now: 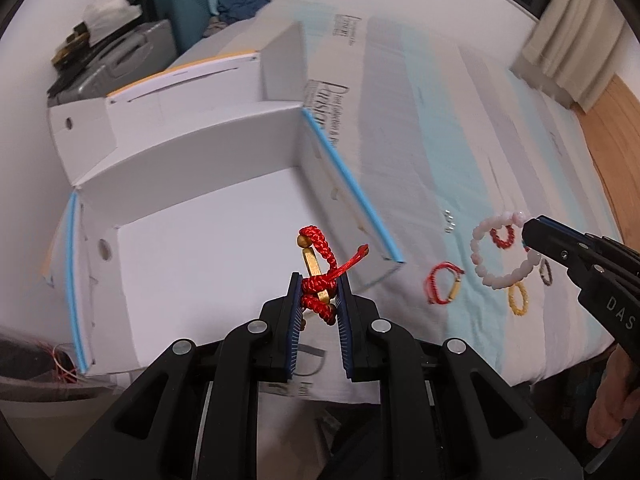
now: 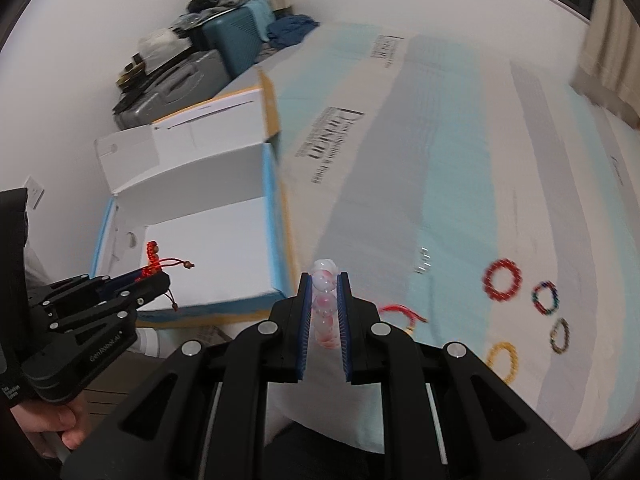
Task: Organize jewelry
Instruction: 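Carry both held bracelets over to the open white box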
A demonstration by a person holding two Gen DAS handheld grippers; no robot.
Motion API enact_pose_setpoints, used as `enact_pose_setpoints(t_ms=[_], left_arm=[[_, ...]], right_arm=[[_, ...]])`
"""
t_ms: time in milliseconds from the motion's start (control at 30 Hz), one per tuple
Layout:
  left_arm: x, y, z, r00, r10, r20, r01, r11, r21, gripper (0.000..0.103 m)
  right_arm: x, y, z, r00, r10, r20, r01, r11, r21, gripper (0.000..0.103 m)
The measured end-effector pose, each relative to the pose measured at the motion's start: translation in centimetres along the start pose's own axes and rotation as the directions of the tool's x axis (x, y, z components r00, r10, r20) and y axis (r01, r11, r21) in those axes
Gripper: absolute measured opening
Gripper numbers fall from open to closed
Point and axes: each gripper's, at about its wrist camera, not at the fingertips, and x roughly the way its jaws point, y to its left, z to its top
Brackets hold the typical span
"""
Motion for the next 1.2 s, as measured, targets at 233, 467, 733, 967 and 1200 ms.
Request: enact_pose_setpoints(t_ms=[233, 467, 733, 967, 1200], left_arm=[[0.8, 4.9, 0.1, 0.999, 0.022, -0.024, -0.023, 0.998, -0.053, 0.016], [2.5, 8.8, 0.2, 0.997, 0.044, -0.064, -0.050, 0.994, -0.095, 0.016], [5.3, 11.5, 0.8, 0.991, 0.052, -0.123, -0.066, 0.991, -0.113, 0.016], [8.6, 12.8, 1.4, 0.977, 0.049, -0.205, -0.074, 0.990, -0.119, 0.016], [11.4, 13.4, 1.7, 0.960, 0.052, -0.275, -0.086, 0.990, -0.113, 0.016]], right_arm=[[2.6, 5.7, 1.8, 0.999, 0.037, -0.022, -0.038, 0.997, -0.068, 0.012], [6.6, 10.6, 2.7, 0.996, 0.057, -0.070, -0.065, 0.990, -0.124, 0.012], [11.6, 13.8, 2.9, 0.988, 0.041, -0.151, -0.068, 0.982, -0.177, 0.012], [15.7, 14.8, 3.2, 0.974, 0.013, -0.228, -0.059, 0.978, -0.198, 0.012], [19.1, 14.8, 3.4, 0.959, 0.000, -0.283, -0.057, 0.979, -0.195, 0.012]])
